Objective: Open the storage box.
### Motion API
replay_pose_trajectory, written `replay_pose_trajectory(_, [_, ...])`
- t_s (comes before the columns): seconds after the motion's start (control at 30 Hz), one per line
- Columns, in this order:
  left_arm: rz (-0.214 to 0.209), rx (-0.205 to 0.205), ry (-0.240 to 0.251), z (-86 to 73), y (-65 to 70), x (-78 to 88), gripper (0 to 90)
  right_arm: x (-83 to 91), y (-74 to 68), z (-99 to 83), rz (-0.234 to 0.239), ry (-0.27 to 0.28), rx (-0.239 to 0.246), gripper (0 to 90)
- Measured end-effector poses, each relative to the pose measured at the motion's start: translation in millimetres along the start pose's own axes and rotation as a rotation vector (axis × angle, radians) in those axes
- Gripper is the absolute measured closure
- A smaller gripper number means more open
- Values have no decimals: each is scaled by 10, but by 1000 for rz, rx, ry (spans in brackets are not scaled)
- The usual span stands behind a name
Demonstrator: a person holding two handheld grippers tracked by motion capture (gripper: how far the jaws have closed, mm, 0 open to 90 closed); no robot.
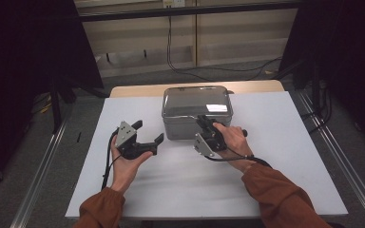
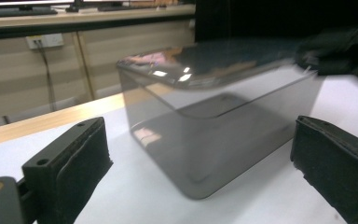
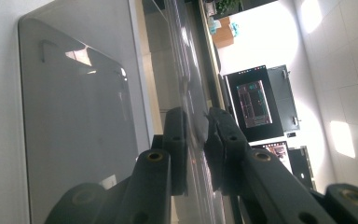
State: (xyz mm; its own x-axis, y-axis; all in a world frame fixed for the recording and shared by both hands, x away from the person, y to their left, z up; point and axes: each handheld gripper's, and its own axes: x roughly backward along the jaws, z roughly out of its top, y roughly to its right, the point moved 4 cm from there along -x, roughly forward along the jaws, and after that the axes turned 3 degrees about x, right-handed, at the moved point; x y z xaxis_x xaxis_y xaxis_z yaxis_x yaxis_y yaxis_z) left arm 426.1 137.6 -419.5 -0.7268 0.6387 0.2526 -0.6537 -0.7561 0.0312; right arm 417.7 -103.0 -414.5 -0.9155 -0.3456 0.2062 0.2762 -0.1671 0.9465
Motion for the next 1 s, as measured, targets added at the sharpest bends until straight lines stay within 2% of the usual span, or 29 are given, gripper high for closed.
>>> replay_pose_trajectory(0.13, [-5, 26, 9, 31, -45, -71, 41, 2, 31, 3, -6, 1, 6, 787])
replay_pose_trajectory(0.17, [-2, 14, 5, 43, -59, -90, 40, 3, 43, 5, -9, 0, -3, 789])
replay_pose_trajectory(0.37, [3, 5, 20, 98, -70, -192, 41, -3, 93, 19, -15, 5, -6, 792])
replay_pose_trajectory(0.53, [30, -11, 12, 107, -118, -291, 42, -5, 148, 20, -23, 4, -15, 795])
replay_pose_trajectory(0.6, [42, 6, 24, 141, -139, -338, 42, -8, 162, 24, -25, 8, -9, 796])
replay_pose_trajectory(0.67, [36, 6, 33, 168, -144, -379, 49, -10, 177, 29, -29, 8, -11, 798])
replay_pose_trajectory(0.7, [39, 1, 28, 179, -141, -404, 52, -10, 185, 29, -28, 7, -11, 797])
replay_pose_trajectory(0.73, [43, -21, 29, 203, -145, -449, 52, -15, 208, 32, -31, 8, -8, 799])
replay_pose_trajectory(0.8, [47, -26, 38, 226, -165, -491, 59, -17, 228, 35, -31, 7, -12, 800])
replay_pose_trajectory(0.83, [47, -26, 38, 226, -165, -491, 62, -17, 228, 35, -31, 7, -12, 800])
replay_pose_trajectory(0.87, [39, -1, 40, 248, -177, -535, 62, -18, 243, 35, -34, 6, -12, 801])
replay_pose_trajectory(0.9, [40, -11, 38, 257, -187, -550, 63, -19, 247, 34, -33, 7, -14, 800])
replay_pose_trajectory(0.97, [29, -4, 38, 262, -182, -599, 69, -19, 247, 33, -33, 8, -16, 800])
replay_pose_trajectory(1.0, [34, -29, 36, 259, -194, -611, 76, -19, 245, 34, -32, 7, -17, 799])
